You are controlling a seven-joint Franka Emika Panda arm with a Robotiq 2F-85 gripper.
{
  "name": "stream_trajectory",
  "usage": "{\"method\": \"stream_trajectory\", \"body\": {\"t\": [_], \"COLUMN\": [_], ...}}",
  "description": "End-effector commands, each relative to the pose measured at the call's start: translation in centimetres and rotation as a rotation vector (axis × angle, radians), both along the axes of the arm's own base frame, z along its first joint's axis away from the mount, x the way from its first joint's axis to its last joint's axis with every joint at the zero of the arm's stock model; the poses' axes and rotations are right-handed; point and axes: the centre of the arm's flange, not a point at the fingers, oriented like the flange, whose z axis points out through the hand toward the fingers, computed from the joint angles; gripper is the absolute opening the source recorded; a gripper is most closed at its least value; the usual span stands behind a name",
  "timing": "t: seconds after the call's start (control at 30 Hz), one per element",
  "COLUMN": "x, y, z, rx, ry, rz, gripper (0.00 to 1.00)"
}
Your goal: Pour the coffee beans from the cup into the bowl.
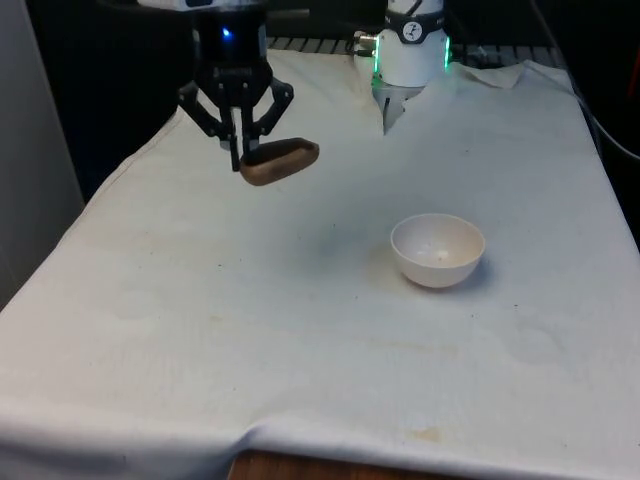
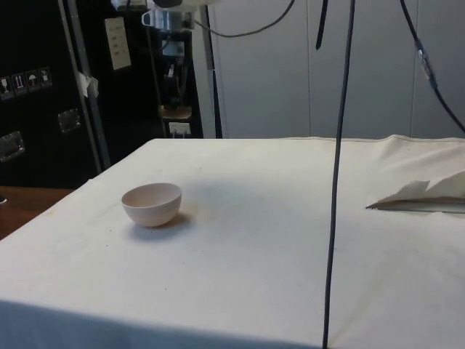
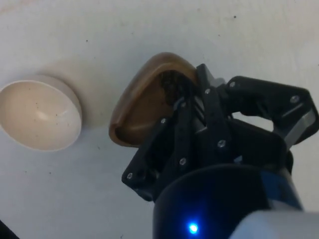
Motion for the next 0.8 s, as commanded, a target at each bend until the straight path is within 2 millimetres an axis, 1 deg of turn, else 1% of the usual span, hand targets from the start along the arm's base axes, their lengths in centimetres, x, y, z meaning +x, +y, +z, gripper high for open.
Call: {"method": "stream_trajectory", "body": {"t": [0.0, 0.13, 0.17, 0.33, 0.4, 0.47, 0.5, 0.63, 0.7, 0.73, 0.77], "x": [0.2, 0.6, 0.6, 0.9, 1.1, 1.1, 1.2, 1.4, 1.4, 1.5, 1.4], "y": [0.5, 2.0, 1.9, 3.5, 4.4, 4.3, 5.0, 6.4, 6.9, 6.6, 7.1], "z": [0.1, 0.0, -0.1, 0.0, 0.0, -0.2, -0.1, 0.0, 0.1, -0.2, 0.2], "rx": [-0.014, -0.033, -0.022, -0.050, -0.057, -0.048, -0.062, -0.080, -0.089, -0.077, -0.093], "ry": [-0.001, 0.003, 0.007, 0.007, 0.010, 0.017, 0.013, 0.019, 0.019, 0.025, 0.021], "rz": [-0.003, 0.002, 0.005, 0.006, 0.007, 0.010, 0.008, 0.011, 0.012, 0.013, 0.013], "gripper": [0.00, 0.00, 0.00, 0.00, 0.00, 0.00, 0.00, 0.00, 0.00, 0.00, 0.00]}}
